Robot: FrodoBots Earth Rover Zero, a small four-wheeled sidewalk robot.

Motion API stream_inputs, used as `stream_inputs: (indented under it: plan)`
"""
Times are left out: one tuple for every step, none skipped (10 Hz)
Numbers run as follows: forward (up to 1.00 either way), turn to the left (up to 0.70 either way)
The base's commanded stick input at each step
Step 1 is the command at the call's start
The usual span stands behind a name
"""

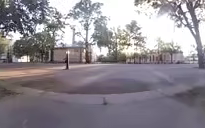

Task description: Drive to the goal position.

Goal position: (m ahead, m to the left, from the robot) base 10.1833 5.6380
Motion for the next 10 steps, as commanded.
stream_inputs:
  plan:
    - [0.70,0.00]
    - [0.70,0.00]
    - [0.70,0.00]
    - [0.70,0.00]
    - [0.70,0.00]
    - [0.70,0.00]
    - [0.70,0.00]
    - [0.70,0.00]
    - [0.70,0.00]
    - [0.70,0.00]
